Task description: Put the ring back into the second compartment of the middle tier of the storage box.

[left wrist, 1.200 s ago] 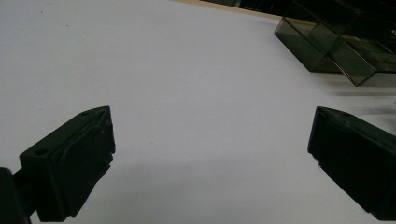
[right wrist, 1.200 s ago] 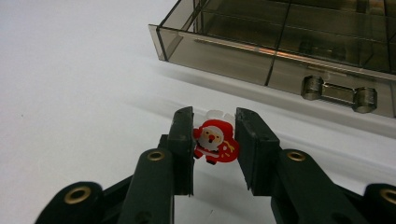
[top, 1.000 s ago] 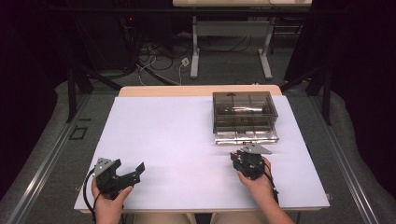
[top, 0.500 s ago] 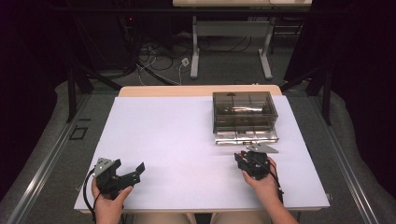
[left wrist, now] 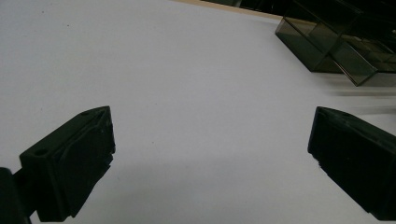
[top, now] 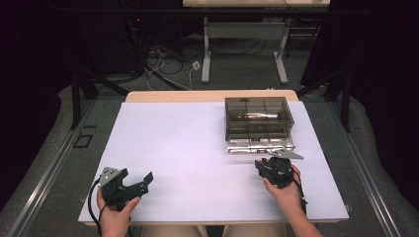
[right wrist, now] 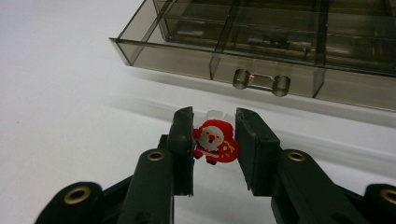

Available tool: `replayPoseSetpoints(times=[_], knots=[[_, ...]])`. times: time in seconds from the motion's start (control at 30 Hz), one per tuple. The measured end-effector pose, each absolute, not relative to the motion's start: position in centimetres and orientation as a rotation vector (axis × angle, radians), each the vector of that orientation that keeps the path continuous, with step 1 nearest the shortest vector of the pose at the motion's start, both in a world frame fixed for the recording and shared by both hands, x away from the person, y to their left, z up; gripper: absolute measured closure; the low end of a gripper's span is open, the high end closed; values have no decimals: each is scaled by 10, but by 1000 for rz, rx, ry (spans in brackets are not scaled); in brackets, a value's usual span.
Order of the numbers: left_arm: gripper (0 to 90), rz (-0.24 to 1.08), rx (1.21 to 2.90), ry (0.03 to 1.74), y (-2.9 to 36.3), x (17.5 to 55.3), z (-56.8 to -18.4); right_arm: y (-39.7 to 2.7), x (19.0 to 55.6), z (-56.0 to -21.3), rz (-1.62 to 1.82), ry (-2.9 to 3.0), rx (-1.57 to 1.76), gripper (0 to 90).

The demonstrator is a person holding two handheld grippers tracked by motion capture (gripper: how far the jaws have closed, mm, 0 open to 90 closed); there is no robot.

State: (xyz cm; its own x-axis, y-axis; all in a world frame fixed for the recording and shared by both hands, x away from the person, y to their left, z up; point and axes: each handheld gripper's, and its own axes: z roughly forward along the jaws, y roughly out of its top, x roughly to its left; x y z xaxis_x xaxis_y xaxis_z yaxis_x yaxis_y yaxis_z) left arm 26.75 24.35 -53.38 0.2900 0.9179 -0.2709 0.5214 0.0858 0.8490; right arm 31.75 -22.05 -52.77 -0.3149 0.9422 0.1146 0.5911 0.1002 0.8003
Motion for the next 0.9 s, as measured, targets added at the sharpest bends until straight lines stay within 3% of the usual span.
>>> replayPoseSetpoints(times=[0.9], knots=[[7,501,1571,1364,243,268,-534,-232,328,-490,1065,1973,1527,683]])
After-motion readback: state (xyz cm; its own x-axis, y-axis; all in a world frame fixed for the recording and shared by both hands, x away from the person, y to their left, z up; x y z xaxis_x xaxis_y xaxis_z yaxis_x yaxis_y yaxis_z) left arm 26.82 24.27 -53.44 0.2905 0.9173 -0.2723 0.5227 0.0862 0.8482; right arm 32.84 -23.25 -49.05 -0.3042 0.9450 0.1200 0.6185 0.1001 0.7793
